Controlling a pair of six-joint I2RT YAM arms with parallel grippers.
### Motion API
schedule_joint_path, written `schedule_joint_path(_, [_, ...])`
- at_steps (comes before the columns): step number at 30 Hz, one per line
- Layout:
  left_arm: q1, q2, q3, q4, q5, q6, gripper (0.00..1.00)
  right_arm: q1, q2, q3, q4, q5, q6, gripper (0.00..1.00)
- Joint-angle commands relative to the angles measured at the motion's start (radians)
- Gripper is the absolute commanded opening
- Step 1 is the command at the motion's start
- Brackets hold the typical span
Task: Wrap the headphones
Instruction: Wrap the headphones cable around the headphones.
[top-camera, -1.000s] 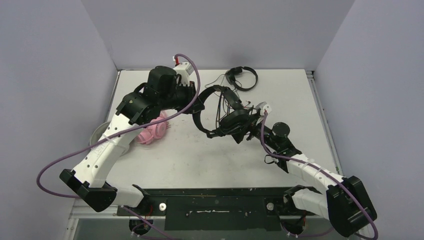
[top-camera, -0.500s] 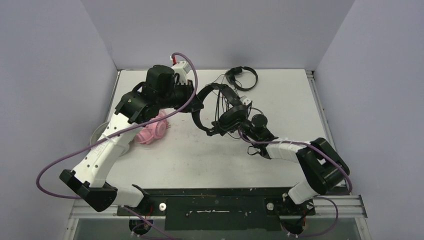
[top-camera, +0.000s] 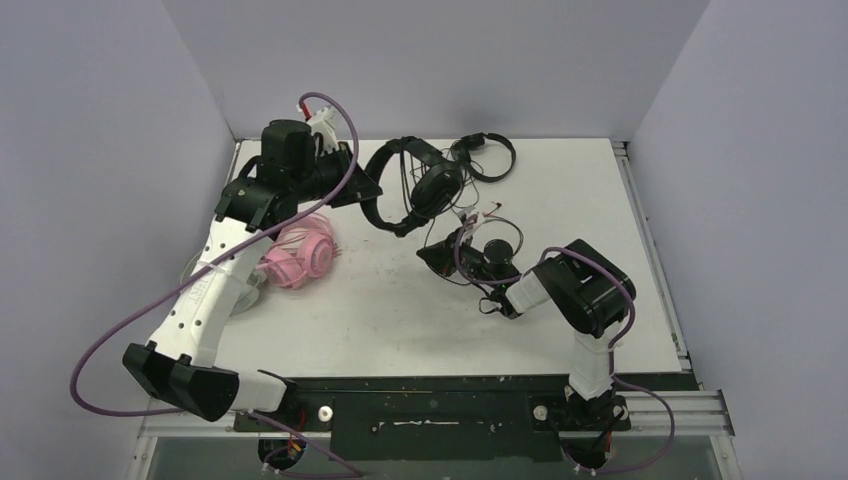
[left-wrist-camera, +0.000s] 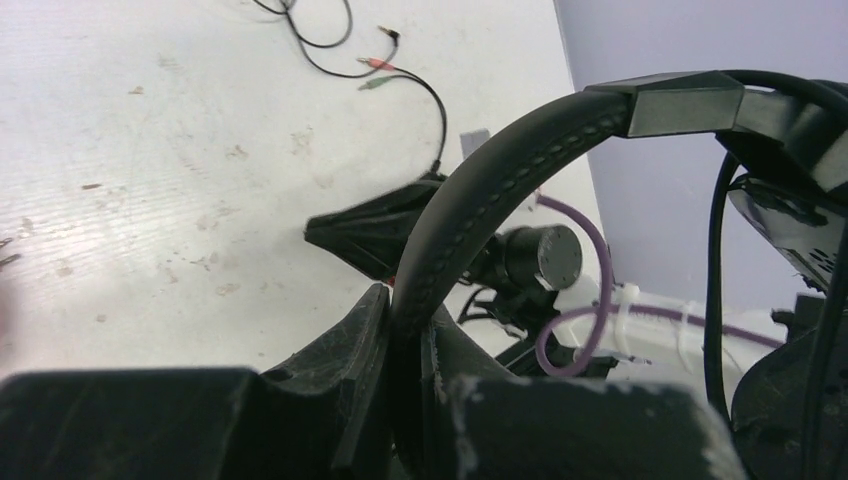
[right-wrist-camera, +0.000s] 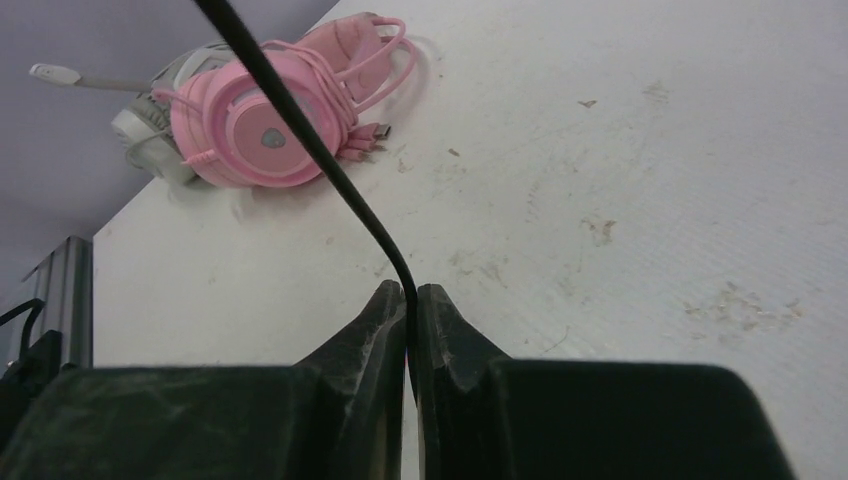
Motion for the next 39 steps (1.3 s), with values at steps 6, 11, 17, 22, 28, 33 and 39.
schedule_joint_path(6, [0.176,-0.003,-0.076,0.128,0.034,0.004,0.00,0.129,-0.149,-0.117,0.098,-0.010,0.065,0.00])
schedule_joint_path(11, [0.218,0.005,-0.109,0.102,-0.114,-0.009,0.00,0.313,-0.338,-0.102,-0.206,0.033,-0.007,0.00])
schedule_joint_path(17, [0.231,-0.023,-0.232,0.109,-0.294,0.017,0.00,0.451,-0.491,-0.013,-0.435,-0.014,-0.009,0.00])
schedule_joint_path(22, [0.231,-0.058,-0.349,0.139,-0.357,0.060,0.00,0.456,-0.581,0.060,-0.603,-0.031,-0.006,0.00])
schedule_joint_path(28, [0.231,-0.074,-0.401,0.150,-0.404,0.122,0.00,0.455,-0.600,0.214,-0.914,-0.001,-0.081,0.00])
schedule_joint_path(33, [0.236,-0.077,-0.374,0.167,-0.346,0.137,0.00,0.453,-0.591,0.186,-0.983,0.012,-0.096,0.00])
schedule_joint_path(39, [0.243,-0.031,-0.308,0.131,-0.333,0.135,0.00,0.454,-0.621,0.102,-0.965,0.036,-0.073,0.00])
